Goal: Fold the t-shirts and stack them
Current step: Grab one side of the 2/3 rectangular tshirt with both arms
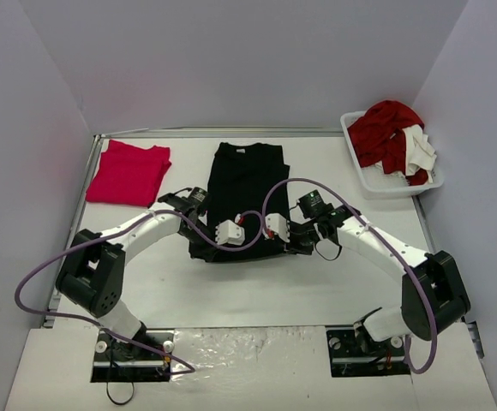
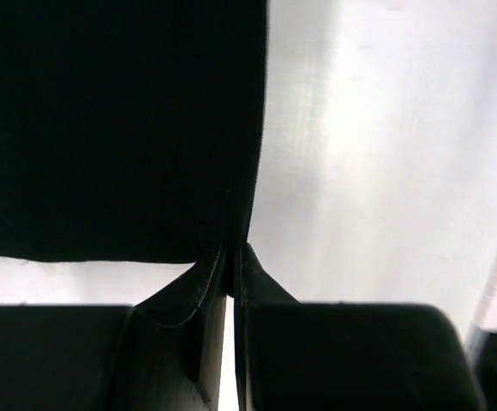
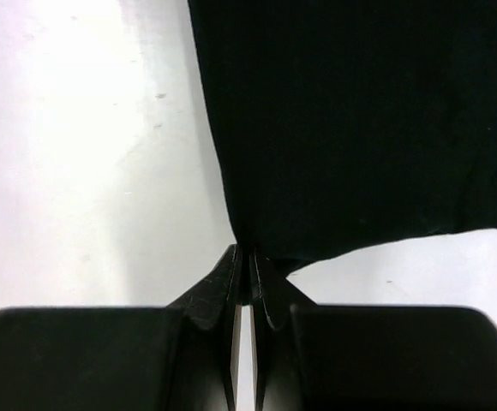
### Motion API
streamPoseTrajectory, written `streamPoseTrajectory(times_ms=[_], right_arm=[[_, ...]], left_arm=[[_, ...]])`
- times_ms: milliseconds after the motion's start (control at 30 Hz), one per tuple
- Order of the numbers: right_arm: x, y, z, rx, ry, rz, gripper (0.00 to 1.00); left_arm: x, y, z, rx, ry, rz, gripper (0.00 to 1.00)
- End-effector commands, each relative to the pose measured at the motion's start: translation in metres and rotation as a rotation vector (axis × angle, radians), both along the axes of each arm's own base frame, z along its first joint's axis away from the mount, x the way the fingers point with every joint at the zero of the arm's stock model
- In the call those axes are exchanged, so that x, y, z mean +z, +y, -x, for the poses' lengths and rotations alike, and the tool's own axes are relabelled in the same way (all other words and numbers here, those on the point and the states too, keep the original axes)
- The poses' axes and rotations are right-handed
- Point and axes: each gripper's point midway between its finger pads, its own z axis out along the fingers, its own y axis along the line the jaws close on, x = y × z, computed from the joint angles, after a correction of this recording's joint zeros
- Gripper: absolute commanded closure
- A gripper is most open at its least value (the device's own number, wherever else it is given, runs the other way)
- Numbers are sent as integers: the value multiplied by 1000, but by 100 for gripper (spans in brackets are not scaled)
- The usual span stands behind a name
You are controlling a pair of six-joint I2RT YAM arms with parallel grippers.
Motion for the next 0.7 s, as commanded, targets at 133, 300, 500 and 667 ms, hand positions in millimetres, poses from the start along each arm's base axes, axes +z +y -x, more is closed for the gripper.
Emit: streamPoseTrajectory(times_ms=[133, 300, 500, 667], right_arm=[[33, -9, 57, 45, 162, -26, 100], [51, -14, 81, 91, 229, -46, 100], [74, -8, 86, 147, 248, -93, 100], [97, 0, 85, 209, 263, -117, 100]], left_arm=[[57, 0, 84, -229, 248, 118, 98], [84, 8, 104, -322, 273, 149, 98], [105, 15, 128, -395, 379, 169, 98], [114, 16, 127, -397, 355, 173, 98]])
